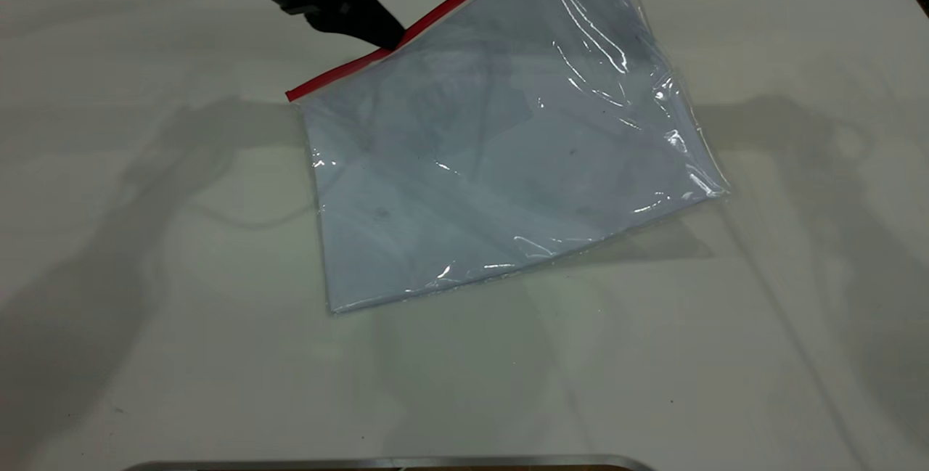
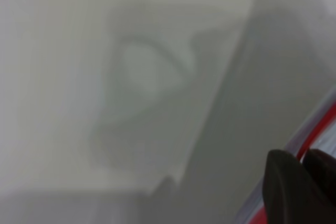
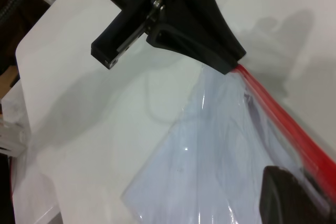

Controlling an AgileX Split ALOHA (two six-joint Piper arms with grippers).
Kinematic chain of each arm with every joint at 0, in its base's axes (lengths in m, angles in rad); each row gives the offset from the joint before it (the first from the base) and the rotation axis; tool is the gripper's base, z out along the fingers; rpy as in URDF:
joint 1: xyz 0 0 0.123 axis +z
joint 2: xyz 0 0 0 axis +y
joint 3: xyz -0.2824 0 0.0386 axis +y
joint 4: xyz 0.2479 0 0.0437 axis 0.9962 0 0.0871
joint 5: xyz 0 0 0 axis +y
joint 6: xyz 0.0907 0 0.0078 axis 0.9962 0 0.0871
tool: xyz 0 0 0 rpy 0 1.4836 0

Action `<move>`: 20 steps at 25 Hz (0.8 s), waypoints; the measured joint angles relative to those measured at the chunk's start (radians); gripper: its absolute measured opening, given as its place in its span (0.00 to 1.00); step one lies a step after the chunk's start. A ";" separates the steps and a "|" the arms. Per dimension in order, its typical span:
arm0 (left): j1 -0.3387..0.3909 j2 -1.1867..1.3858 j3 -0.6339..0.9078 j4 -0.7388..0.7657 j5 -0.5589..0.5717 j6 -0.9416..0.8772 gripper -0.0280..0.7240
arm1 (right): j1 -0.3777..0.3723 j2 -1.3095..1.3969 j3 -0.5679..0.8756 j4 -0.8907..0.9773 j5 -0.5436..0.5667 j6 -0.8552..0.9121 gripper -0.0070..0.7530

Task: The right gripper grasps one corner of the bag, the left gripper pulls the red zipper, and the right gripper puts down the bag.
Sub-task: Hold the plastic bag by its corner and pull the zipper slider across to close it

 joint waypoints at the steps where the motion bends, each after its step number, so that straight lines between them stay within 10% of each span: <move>1: 0.004 0.000 0.000 0.011 0.000 -0.001 0.10 | -0.002 0.000 0.000 0.001 0.000 -0.001 0.05; 20: 0.067 0.015 0.000 0.313 -0.027 -0.222 0.11 | -0.046 0.000 0.000 0.134 0.020 -0.052 0.05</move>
